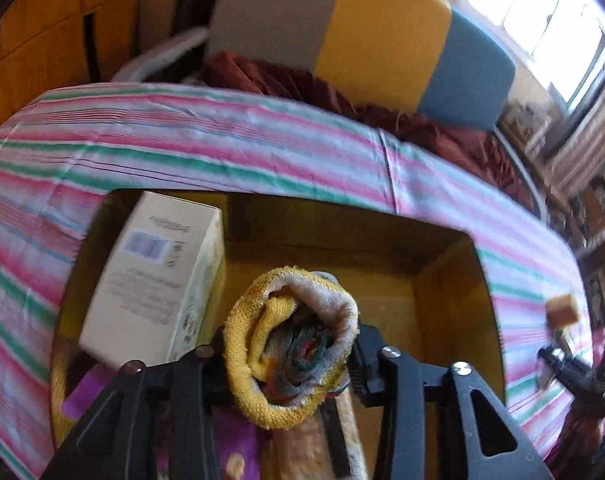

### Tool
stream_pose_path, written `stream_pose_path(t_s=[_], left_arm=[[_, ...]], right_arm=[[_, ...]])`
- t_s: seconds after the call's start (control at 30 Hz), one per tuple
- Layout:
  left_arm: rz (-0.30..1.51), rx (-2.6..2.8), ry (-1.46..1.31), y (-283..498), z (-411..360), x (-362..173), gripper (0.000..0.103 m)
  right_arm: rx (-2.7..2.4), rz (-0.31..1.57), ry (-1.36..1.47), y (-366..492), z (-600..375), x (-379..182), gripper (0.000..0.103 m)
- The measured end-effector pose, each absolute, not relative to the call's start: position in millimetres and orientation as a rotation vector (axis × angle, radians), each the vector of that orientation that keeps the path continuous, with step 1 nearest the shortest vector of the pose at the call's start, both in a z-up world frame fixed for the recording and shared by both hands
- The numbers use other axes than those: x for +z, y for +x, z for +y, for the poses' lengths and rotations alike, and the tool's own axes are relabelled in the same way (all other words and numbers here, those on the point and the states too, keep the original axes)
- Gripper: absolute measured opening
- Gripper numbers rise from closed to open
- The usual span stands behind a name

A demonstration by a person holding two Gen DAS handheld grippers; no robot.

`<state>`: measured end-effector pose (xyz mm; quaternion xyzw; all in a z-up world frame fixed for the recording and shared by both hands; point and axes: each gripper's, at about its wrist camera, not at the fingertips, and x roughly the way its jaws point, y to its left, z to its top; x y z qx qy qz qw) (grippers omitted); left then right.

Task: Organize objects
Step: 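Carry the yellow sock into the gold tray and open the left tool, then carry the white plastic ball into the gold tray and open the right tool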

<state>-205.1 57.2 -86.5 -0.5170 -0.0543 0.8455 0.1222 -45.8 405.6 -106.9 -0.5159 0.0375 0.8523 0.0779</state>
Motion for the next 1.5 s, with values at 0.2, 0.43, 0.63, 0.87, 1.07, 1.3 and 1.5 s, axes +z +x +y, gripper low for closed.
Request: stream_pose_path(t_s=[0.2, 0.43, 0.63, 0.87, 1.07, 1.3, 1.5], left_arm=[[-0.164, 2.476, -1.492, -201, 53, -83, 0.06], [-0.123, 2.56, -1.422, -185, 44, -66, 0.06], [0.002, 2.664, -1.264, -136, 47, -42, 0.059], [0.078, 2.758, -1.089, -73, 54, -21, 0.059], [0.121, 2.769, -1.039, -50, 58, -12, 0.059], [0.103, 2.764, -1.041, -39, 51, -12, 0.059], [0.078, 2.763, -1.051, -36, 42, -18, 0.059]], right_arm=[[2.555, 0.105, -1.543, -47, 405, -108, 0.034], [2.554, 0.097, -1.54, -47, 404, -108, 0.035], [2.555, 0.086, -1.539, -47, 403, -108, 0.035], [2.548, 0.082, -1.532, -46, 401, -108, 0.035], [2.535, 0.064, -1.531, -45, 396, -107, 0.034], [2.534, 0.034, -1.59, -45, 377, -101, 0.034], [2.684, 0.109, -1.591, -42, 330, -76, 0.034]])
